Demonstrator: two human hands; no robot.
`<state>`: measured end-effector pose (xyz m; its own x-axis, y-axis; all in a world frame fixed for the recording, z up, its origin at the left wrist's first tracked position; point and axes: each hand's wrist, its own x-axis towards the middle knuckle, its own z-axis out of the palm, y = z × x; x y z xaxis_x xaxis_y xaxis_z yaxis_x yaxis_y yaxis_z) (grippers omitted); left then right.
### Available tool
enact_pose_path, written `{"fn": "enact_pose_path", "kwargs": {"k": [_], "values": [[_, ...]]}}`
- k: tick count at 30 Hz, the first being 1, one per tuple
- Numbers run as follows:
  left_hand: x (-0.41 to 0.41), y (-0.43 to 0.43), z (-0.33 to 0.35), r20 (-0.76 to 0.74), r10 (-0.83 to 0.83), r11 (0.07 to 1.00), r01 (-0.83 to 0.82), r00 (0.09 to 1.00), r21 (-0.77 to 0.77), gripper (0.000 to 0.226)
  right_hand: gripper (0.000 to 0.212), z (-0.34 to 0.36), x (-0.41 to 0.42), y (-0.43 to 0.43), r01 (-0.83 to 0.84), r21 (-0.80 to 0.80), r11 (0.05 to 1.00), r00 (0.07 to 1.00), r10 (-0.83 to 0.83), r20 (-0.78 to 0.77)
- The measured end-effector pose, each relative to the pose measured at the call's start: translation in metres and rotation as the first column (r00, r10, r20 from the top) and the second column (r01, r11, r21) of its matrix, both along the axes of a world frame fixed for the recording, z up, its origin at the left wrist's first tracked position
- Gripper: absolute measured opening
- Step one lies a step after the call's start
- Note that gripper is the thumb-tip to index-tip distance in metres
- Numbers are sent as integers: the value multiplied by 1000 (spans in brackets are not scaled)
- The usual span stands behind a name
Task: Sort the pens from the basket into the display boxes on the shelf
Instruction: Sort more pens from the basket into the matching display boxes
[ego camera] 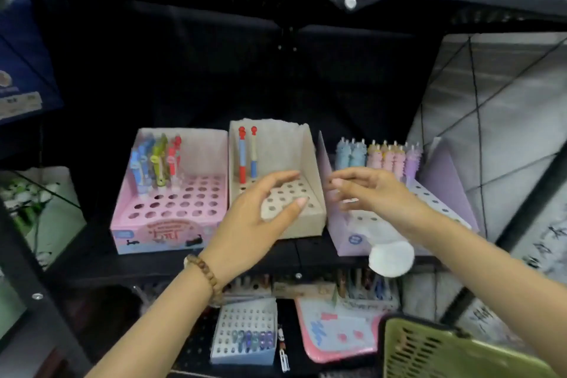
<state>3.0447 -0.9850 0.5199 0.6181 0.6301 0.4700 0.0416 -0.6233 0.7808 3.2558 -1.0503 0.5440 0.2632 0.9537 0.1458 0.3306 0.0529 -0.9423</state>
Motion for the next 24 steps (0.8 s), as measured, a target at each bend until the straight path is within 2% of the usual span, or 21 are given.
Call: {"fn": "enact_pose_path", "kwargs": {"k": [3,6,8,10,12,15,17,19,21,22,24], "values": [[46,-47,-25,-80,-268,949,248,960,-197,46,30,-24,42,-75,20,-172,985,997,-33,-72],[111,-98,-72,-270,-472,871,398,839,-287,40,20,-75,90,-155,108,-422,900,992,-123,-9],[154,-132,-106,-437,-598,801,495,672,-337,43,12,-120,124,-206,197,-542,817,980,-142,142],[193,-161,-144,-575,-660,742,544,484,-392,46,22,-166,149,-253,261,-675,691,956,-86,281],[226,-182,-184,-678,-655,719,550,334,-425,49,28,-202,164,-291,295,-753,588,947,-77,311],[257,-205,-242,-766,-627,712,501,140,-491,63,31,-234,168,-317,283,-765,579,957,-122,263],[271,-218,-277,-773,-629,693,511,83,-509,67,31,-252,171,-326,307,-726,615,952,-203,231],[281,-228,-306,-872,-482,699,635,81,-327,74,29,-267,173,-332,366,-666,650,921,-354,160],[289,-233,-327,-953,-266,650,757,147,-65,85,27,-276,175,-337,394,-616,682,873,-488,18],[293,-235,-335,-962,-207,616,787,175,11,88,25,-279,175,-339,392,-609,690,847,-529,-53],[301,-239,-343,-968,-181,579,815,171,36,92,23,-281,177,-339,379,-619,688,817,-563,-124]]}}
